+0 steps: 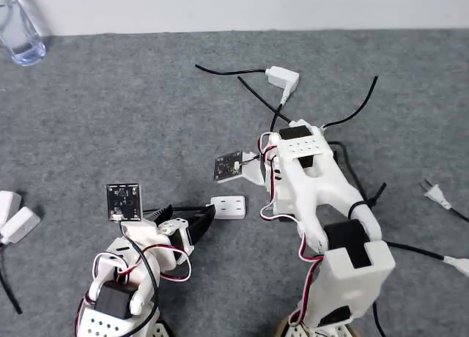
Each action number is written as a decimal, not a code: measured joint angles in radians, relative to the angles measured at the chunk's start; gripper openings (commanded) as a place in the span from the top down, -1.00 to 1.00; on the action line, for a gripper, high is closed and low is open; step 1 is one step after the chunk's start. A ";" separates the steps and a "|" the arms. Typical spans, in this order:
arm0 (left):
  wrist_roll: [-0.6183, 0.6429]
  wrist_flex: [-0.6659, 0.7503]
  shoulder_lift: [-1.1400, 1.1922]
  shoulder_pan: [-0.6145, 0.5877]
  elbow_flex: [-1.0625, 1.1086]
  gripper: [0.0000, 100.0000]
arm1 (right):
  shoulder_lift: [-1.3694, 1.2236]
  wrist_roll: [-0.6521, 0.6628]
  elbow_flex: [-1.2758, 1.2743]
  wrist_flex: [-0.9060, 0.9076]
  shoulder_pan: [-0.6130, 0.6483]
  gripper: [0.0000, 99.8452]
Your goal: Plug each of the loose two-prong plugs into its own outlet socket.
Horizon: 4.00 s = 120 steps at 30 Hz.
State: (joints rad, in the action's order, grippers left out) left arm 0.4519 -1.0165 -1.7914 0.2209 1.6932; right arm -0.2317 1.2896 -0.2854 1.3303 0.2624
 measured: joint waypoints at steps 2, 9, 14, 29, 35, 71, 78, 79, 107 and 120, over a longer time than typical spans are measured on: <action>0.000 0.000 0.000 0.000 0.000 0.38 | 0.000 0.000 0.000 -0.048 0.000 0.98; 0.000 0.000 0.000 0.000 0.000 0.38 | -0.031 0.003 0.021 -0.192 -0.003 0.98; 0.000 0.000 0.000 0.000 0.000 0.38 | -0.044 0.003 0.061 -0.187 -0.002 0.98; 0.000 0.000 0.000 0.000 0.000 0.38 | -0.014 0.000 0.068 -0.123 -0.023 0.98; 0.000 0.000 0.000 0.000 0.000 0.38 | -0.014 0.000 0.068 -0.152 -0.023 0.98; 0.000 0.000 0.000 0.000 0.000 0.38 | -0.115 0.077 0.080 -0.138 -0.025 0.77; 0.000 0.000 0.000 0.000 0.000 0.38 | -0.115 0.081 0.080 -0.137 -0.025 0.77; 0.000 0.000 0.000 0.000 0.000 0.38 | -0.115 0.081 0.078 -0.137 -0.025 0.77; 0.000 0.000 0.000 0.000 0.000 0.38 | -0.115 0.041 0.074 -0.137 0.054 0.71; 0.000 0.000 0.000 0.000 0.000 0.38 | -0.106 0.041 0.058 -0.127 0.075 0.76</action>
State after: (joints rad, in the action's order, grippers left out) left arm 0.4519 -1.0165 -1.7914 0.2209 1.6932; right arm -0.3376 1.3311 -0.2271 1.2029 0.3376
